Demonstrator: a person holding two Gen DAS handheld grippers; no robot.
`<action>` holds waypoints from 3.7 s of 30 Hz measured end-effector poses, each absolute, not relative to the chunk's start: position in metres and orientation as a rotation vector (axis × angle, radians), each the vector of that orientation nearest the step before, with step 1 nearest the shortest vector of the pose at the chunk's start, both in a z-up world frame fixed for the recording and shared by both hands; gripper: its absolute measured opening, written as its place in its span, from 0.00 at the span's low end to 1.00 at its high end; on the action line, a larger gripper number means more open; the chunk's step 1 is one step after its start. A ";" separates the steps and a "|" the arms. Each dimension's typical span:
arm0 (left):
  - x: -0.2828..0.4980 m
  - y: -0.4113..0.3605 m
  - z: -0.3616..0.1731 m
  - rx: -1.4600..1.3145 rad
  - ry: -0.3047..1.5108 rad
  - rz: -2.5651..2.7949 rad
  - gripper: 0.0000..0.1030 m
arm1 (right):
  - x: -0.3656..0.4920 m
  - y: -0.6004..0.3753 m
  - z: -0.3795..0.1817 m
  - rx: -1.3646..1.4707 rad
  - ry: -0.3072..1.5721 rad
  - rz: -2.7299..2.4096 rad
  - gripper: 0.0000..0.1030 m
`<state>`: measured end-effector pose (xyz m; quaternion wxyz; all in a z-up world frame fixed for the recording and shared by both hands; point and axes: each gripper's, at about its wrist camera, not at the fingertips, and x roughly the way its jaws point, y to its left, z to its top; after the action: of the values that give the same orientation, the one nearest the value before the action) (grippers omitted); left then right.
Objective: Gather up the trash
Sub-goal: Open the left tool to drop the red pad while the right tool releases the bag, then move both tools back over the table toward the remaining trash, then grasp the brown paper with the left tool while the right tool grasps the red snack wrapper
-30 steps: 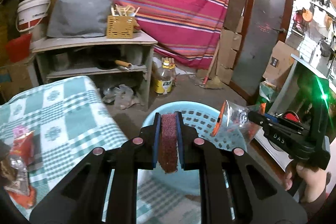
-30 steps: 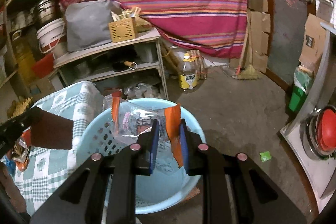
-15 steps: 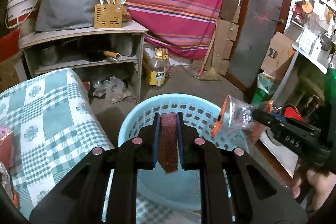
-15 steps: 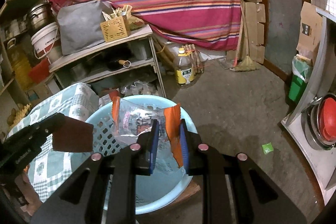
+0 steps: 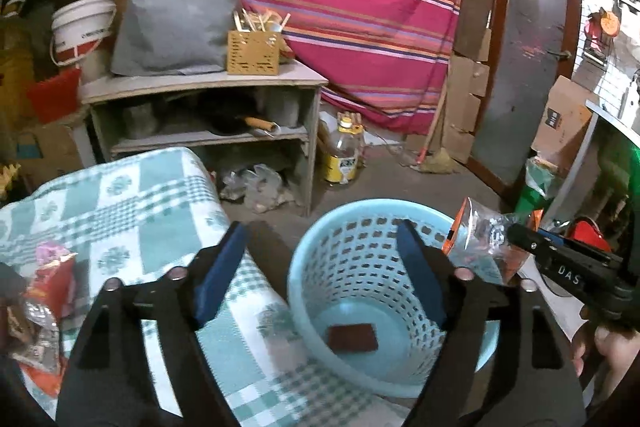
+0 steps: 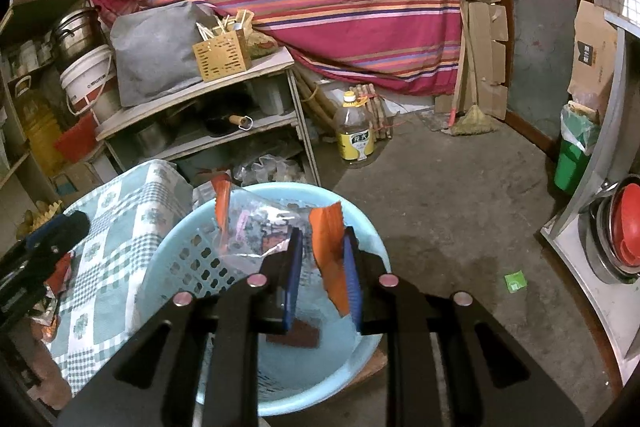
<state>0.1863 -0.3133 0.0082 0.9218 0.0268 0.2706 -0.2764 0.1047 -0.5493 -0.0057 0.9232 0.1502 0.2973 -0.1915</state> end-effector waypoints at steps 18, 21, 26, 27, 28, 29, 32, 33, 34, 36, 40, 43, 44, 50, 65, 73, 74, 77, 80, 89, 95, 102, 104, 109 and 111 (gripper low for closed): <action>0.184 -0.217 0.037 -0.016 0.502 -0.397 0.95 | 0.117 -0.519 0.002 0.323 0.576 -0.416 0.86; 0.180 -0.192 0.039 -0.002 0.485 -0.342 0.95 | 0.121 -0.500 0.007 0.305 0.571 -0.381 0.86; 0.179 -0.143 0.040 -0.014 0.487 -0.251 0.95 | 0.128 -0.461 0.012 0.263 0.569 -0.318 0.88; 0.179 -0.135 0.040 -0.015 0.488 -0.239 0.95 | 0.129 -0.454 0.013 0.260 0.567 -0.307 0.88; 0.179 -0.125 0.041 -0.017 0.490 -0.224 0.95 | 0.129 -0.446 0.014 0.255 0.565 -0.297 0.88; 0.179 -0.115 0.041 -0.019 0.490 -0.209 0.95 | 0.130 -0.439 0.015 0.250 0.563 -0.287 0.88; 0.175 -0.086 0.042 -0.036 0.488 -0.164 0.95 | 0.133 -0.414 0.018 0.236 0.556 -0.254 0.88; 0.173 -0.078 0.041 -0.042 0.488 -0.151 0.95 | 0.134 -0.403 0.019 0.234 0.554 -0.238 0.88; 0.171 -0.070 0.040 -0.044 0.491 -0.138 0.95 | 0.136 -0.392 0.020 0.232 0.553 -0.220 0.89; 0.169 -0.060 0.040 -0.032 0.495 -0.119 0.95 | 0.137 -0.375 0.020 0.223 0.549 -0.195 0.91; 0.161 -0.036 0.032 0.015 0.491 -0.076 0.95 | 0.144 -0.338 0.021 0.174 0.545 -0.157 0.92; 0.156 -0.016 0.026 0.008 0.508 -0.071 0.95 | 0.150 -0.313 0.017 0.138 0.556 -0.130 0.92; 0.156 -0.010 0.024 -0.001 0.516 -0.069 0.95 | 0.153 -0.308 0.016 0.133 0.560 -0.125 0.92; 0.151 0.032 0.006 -0.008 0.551 -0.019 0.95 | 0.165 -0.277 0.007 0.097 0.583 -0.097 0.92; 0.148 0.101 -0.042 -0.035 0.672 0.026 0.95 | 0.177 -0.233 -0.010 -0.007 0.614 -0.078 0.94; 0.160 0.104 -0.069 -0.067 0.785 -0.044 0.94 | 0.181 -0.216 -0.015 -0.037 0.624 -0.059 0.94; 0.161 0.105 -0.071 -0.070 0.788 -0.043 0.94 | 0.182 -0.213 -0.016 -0.039 0.626 -0.057 0.94; 0.165 0.111 -0.078 -0.089 0.818 -0.046 0.87 | 0.186 -0.207 -0.019 -0.043 0.642 -0.046 0.94; 0.169 0.118 -0.084 -0.110 0.838 -0.041 0.78 | 0.189 -0.201 -0.023 -0.045 0.657 -0.033 0.94; 0.174 0.119 -0.077 -0.099 0.814 -0.062 0.40 | 0.196 -0.166 -0.036 -0.088 0.702 0.044 0.94; 0.173 0.115 -0.067 -0.070 0.775 -0.068 0.38 | 0.198 -0.142 -0.043 -0.107 0.726 0.093 0.94; 0.171 0.129 -0.049 -0.102 0.728 -0.049 0.22 | 0.206 -0.123 -0.048 -0.090 0.754 0.122 0.94; 0.171 0.135 -0.044 -0.121 0.713 -0.038 0.22 | 0.208 -0.120 -0.046 -0.110 0.745 0.094 0.94; 0.176 0.148 -0.046 -0.155 0.734 -0.021 0.22 | 0.224 -0.130 -0.028 -0.120 0.679 0.036 0.94; 0.179 0.152 -0.047 -0.162 0.744 -0.012 0.22 | 0.237 -0.131 -0.024 -0.125 0.675 0.033 0.94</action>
<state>0.1786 0.1521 -0.0474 0.9284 -0.0790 0.3629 -0.0058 0.2367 -0.1315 -0.0239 0.9415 -0.0612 0.3311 0.0161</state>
